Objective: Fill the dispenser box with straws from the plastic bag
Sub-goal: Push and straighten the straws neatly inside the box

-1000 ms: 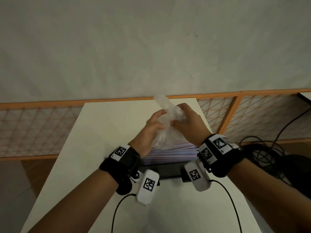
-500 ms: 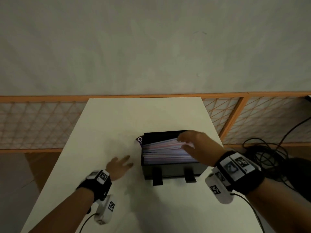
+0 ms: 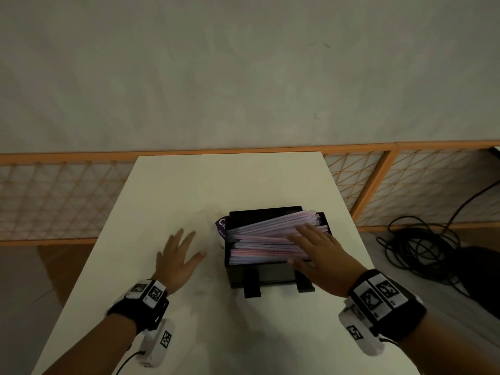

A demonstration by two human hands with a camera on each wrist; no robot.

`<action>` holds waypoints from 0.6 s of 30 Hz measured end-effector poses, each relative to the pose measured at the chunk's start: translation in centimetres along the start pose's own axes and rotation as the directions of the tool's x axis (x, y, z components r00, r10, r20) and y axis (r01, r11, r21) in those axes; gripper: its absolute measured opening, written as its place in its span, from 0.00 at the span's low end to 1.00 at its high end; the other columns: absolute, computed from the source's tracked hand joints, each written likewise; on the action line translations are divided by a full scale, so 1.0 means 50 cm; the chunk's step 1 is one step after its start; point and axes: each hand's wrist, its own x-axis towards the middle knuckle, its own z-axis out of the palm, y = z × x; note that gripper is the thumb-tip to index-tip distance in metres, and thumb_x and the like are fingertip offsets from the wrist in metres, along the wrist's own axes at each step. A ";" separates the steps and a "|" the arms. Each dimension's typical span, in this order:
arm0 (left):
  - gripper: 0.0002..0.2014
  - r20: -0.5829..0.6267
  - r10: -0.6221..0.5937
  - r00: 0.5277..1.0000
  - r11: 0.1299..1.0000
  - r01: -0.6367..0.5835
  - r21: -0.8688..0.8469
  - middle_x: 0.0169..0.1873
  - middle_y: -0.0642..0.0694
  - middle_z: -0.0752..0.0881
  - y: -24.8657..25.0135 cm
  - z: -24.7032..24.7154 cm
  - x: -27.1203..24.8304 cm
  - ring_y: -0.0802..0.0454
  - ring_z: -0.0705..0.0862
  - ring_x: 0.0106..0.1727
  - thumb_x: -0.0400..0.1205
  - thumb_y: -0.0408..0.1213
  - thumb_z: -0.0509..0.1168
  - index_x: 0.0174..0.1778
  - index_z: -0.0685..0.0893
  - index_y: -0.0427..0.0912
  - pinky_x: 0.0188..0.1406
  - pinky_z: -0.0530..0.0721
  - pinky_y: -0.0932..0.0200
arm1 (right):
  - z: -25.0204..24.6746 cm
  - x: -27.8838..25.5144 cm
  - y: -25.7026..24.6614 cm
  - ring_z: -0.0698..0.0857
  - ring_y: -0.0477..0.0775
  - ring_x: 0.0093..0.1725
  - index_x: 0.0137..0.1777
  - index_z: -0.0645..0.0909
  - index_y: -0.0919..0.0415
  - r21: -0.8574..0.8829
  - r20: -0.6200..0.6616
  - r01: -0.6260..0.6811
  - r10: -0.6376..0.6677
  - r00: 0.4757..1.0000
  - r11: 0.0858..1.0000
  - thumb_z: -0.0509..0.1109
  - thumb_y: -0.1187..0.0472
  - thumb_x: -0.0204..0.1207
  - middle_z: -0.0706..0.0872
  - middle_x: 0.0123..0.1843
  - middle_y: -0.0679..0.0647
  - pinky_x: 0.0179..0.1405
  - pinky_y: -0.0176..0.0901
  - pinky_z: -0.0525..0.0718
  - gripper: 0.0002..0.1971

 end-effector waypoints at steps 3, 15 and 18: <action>0.43 -0.326 0.244 0.913 0.948 -0.295 -0.117 0.81 0.43 0.61 0.092 -0.037 -0.014 0.45 0.57 0.83 0.69 0.68 0.53 0.77 0.69 0.44 0.81 0.58 0.45 | -0.019 -0.009 -0.041 0.69 0.49 0.76 0.74 0.68 0.51 0.323 -0.117 0.027 0.011 0.993 0.946 0.60 0.46 0.80 0.71 0.76 0.50 0.74 0.39 0.66 0.24; 0.66 0.303 0.370 0.878 0.675 -0.478 0.562 0.83 0.40 0.51 0.333 0.081 0.014 0.39 0.49 0.83 0.60 0.74 0.67 0.83 0.41 0.42 0.81 0.41 0.33 | -0.039 0.062 -0.076 0.60 0.62 0.81 0.81 0.56 0.60 0.869 0.304 -0.046 0.457 0.836 -0.494 0.60 0.54 0.82 0.56 0.84 0.61 0.79 0.55 0.65 0.30; 0.59 0.200 0.437 0.877 0.690 -0.469 0.551 0.81 0.38 0.56 0.317 0.103 -0.009 0.37 0.54 0.82 0.64 0.71 0.63 0.83 0.43 0.44 0.79 0.37 0.33 | -0.024 0.062 -0.074 0.63 0.63 0.80 0.80 0.55 0.62 0.837 0.373 -0.058 0.490 0.788 -0.544 0.62 0.55 0.81 0.58 0.83 0.62 0.77 0.53 0.67 0.31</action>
